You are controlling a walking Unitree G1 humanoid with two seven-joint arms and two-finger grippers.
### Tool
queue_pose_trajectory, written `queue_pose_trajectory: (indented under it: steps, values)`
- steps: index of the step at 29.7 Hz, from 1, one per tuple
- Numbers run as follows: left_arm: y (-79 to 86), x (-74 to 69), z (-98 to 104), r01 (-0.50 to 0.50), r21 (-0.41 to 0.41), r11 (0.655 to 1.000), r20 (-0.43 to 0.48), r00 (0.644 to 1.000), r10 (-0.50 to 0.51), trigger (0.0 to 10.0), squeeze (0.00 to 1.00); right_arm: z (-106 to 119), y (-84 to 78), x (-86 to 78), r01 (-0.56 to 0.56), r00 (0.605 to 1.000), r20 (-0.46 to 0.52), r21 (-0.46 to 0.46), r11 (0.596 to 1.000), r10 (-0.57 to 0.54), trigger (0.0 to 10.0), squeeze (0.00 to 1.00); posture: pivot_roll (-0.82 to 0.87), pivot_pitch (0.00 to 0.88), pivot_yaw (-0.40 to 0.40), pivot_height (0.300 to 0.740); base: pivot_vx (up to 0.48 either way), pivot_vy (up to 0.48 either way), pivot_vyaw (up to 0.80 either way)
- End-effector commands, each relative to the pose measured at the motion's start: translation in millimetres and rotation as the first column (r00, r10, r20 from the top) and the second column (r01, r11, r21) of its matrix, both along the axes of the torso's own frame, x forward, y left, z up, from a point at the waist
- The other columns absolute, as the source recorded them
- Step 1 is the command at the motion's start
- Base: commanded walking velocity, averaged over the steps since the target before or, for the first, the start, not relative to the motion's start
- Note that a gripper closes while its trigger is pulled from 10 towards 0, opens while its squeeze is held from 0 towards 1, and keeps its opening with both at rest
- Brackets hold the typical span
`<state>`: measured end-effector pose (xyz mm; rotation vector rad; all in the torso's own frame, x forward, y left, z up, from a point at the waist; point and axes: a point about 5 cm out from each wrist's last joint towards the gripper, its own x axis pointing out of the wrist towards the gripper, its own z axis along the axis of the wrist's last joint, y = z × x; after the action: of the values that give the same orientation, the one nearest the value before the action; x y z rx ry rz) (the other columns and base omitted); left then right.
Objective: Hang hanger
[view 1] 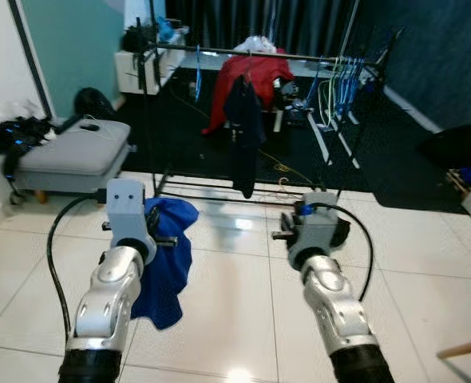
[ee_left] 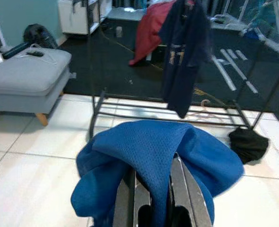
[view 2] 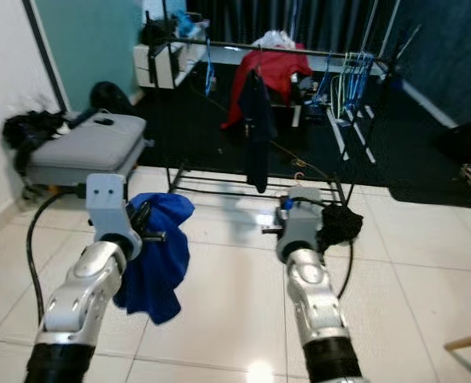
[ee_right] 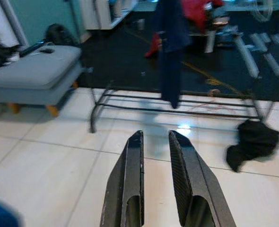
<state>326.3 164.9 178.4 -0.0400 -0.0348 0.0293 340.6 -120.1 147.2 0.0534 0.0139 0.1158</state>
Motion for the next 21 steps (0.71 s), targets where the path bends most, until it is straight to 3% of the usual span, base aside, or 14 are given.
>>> queue_pose_trajectory:
  steps: [1,11,14,21]
  values:
    - [-1.9,-2.5,-1.7,0.009,-0.006,1.000,-0.001,1.000,-0.009,10.0,0.00,-2.7,-7.8,-1.7,0.025,1.000,-0.007,-0.011,1.000,-0.025,10.0,0.00,0.03,0.052,-0.034,0.740,0.386,0.000,0.00]
    - [0.0,-1.6,-0.7,0.001,-0.007,1.000,-0.001,1.000,-0.001,10.0,0.00,0.6,-2.6,-0.3,0.010,1.000,-0.003,-0.006,1.000,-0.010,10.0,0.00,0.04,0.058,-0.043,0.740,0.384,0.000,0.00]
    - [-0.4,-0.2,-0.9,0.002,-0.005,1.000,-0.004,1.000,-0.002,10.0,0.00,1.6,-1.4,1.9,0.005,1.000,-0.003,-0.008,1.000,-0.005,10.0,0.00,0.03,0.094,-0.045,0.740,0.386,0.000,0.00]
    - [0.1,-2.7,-1.0,-0.001,-0.008,1.000,-0.004,1.000,0.001,10.0,0.00,-0.5,-1.5,-1.3,0.002,1.000,-0.005,-0.006,1.000,-0.002,10.0,0.00,0.04,0.069,-0.041,0.740,0.384,0.000,0.00]
